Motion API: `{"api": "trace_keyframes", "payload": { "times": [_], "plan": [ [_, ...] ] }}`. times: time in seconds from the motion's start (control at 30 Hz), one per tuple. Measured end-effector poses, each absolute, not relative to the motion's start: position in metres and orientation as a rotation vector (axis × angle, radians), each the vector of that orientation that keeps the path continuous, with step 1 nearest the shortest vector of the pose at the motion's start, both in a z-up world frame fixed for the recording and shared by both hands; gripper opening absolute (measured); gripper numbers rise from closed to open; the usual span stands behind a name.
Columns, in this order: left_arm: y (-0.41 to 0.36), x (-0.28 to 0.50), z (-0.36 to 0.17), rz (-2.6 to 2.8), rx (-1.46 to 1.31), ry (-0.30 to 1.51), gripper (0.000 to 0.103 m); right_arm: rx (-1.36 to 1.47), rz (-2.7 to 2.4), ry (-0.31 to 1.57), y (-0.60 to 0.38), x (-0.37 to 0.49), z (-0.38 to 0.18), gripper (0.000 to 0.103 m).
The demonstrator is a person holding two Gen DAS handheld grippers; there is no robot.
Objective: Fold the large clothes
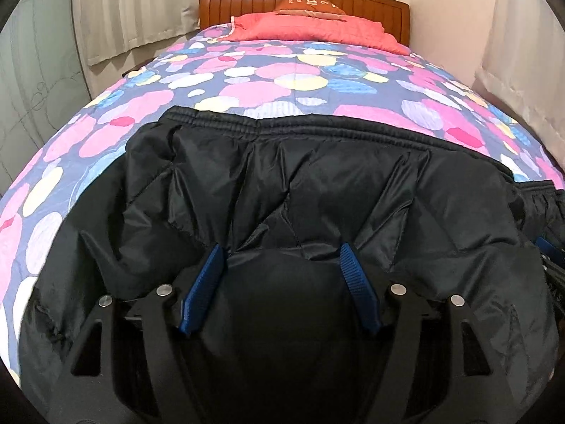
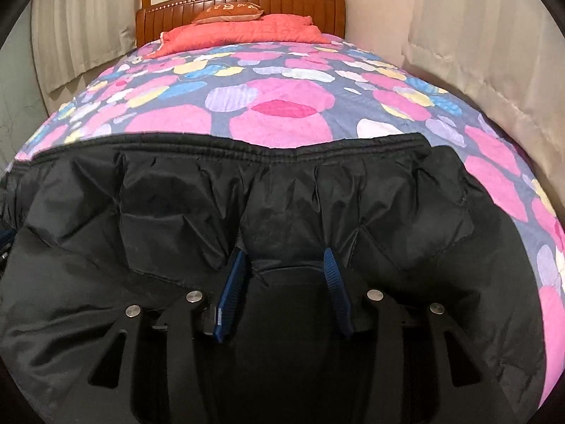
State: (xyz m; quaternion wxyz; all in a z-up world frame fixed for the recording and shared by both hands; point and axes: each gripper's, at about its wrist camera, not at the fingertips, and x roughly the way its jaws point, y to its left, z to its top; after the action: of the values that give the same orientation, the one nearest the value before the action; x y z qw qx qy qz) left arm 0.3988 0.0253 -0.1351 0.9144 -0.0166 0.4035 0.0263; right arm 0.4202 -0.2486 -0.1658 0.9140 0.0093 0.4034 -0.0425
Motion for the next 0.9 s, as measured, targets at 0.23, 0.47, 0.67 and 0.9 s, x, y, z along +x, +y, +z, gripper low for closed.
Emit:
{"api": "trace_keyframes", "payload": {
  "times": [0.23, 0.47, 0.67, 0.9],
  "plan": [
    [0.056, 0.338, -0.107, 0.066, -0.039, 0.785, 0.072, 0.12, -0.083, 0.797, -0.286, 0.367, -0.137, 0.054],
    [0.115, 0.263, -0.104, 0.185, -0.168, 0.765, 0.08, 0.12, -0.221, 0.795, -0.335, 0.286, -0.145, 0.058],
    [0.141, 0.235, -0.117, 0.194, -0.24, 0.819, 0.08, 0.121, -0.196, 0.796, -0.337, 0.261, -0.139, 0.058],
    [0.163, 0.179, -0.135, 0.163, -0.507, 0.821, 0.086, 0.444, -0.149, 0.801, -0.354, 0.19, -0.152, 0.069]
  ]
}}
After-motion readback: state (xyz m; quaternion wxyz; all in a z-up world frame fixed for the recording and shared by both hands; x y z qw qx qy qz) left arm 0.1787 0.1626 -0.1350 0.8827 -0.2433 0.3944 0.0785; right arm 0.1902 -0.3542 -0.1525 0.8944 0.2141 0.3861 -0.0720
